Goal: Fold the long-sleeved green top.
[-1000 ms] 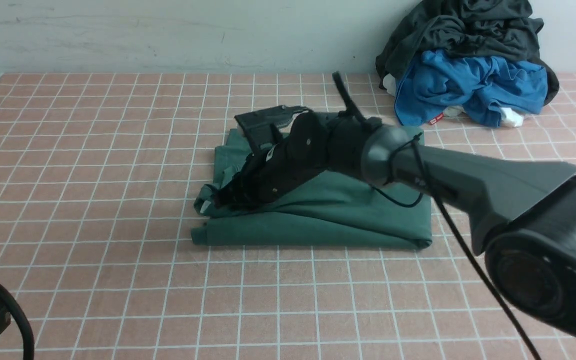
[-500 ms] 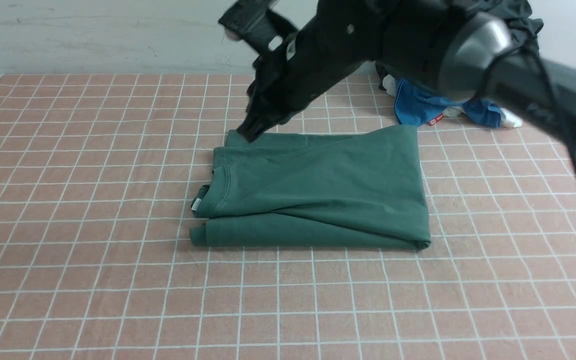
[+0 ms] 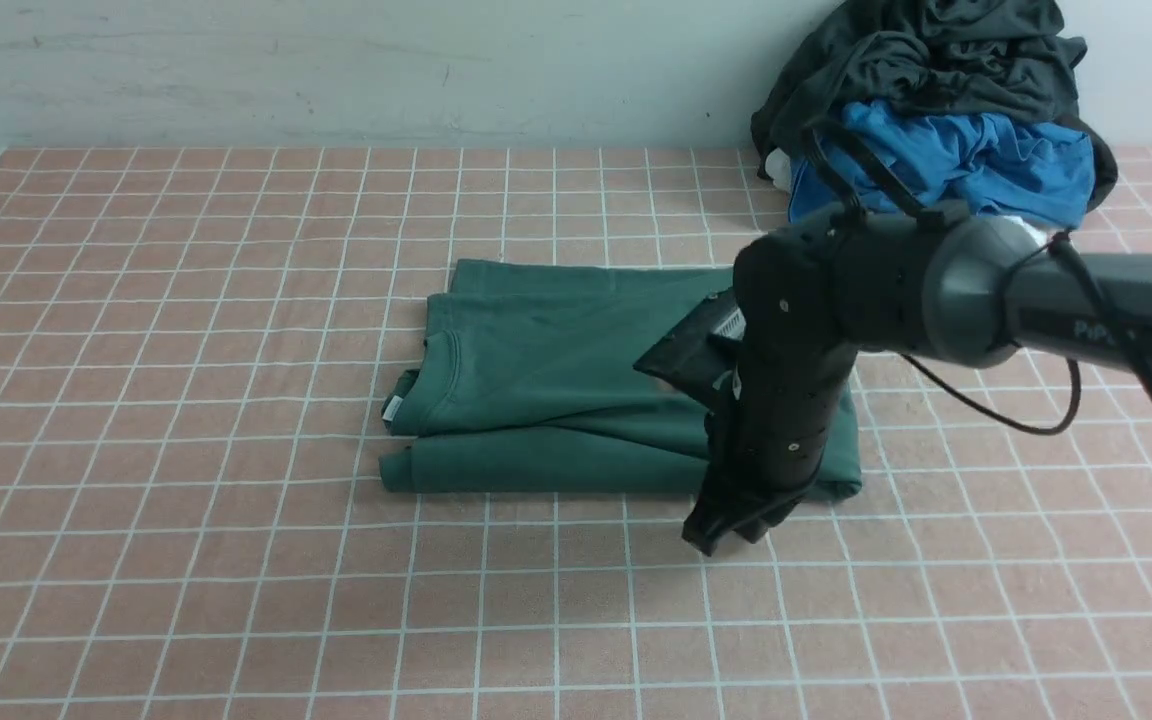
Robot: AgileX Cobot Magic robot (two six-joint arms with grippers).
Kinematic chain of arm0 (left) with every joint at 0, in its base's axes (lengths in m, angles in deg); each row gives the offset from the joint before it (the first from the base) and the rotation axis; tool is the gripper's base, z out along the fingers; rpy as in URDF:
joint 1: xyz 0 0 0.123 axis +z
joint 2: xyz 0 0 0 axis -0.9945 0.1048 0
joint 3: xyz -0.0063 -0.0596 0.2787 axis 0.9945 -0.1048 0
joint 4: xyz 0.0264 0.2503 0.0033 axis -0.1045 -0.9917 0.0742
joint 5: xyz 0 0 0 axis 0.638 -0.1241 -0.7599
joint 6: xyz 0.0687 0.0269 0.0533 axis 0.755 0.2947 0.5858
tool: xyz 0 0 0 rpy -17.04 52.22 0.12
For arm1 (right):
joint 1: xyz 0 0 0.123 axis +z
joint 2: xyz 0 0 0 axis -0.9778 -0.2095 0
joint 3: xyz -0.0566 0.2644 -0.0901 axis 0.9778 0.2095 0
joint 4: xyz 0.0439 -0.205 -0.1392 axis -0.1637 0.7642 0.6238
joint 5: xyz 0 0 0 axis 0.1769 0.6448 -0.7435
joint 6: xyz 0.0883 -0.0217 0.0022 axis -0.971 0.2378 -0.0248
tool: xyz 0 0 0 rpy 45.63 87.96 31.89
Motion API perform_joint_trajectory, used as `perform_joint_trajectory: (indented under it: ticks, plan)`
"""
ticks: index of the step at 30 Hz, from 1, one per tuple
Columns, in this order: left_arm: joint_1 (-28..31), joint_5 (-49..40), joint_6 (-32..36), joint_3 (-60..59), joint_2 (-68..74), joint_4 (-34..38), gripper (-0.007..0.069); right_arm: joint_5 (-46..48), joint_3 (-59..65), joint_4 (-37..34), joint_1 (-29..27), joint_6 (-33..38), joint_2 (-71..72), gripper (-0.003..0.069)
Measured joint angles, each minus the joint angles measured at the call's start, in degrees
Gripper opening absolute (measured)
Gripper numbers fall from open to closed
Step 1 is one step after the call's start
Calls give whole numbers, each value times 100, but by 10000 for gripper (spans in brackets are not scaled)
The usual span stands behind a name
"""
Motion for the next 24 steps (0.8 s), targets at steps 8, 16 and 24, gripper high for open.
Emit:
perform_joint_trajectory:
  ticks: [8, 16, 24]
  plan:
    - [0, 0, -173, 0, 0, 5, -3, 259, 49, 1492, -417, -1148, 52, -10]
    - [0, -111, -173, 0, 0, 5, -3, 553, 79, 457, -456, -627, 1449, -10]
    - [0, -111, -173, 0, 0, 5, -3, -270, 881, -344, -456, -523, 4118, -10]
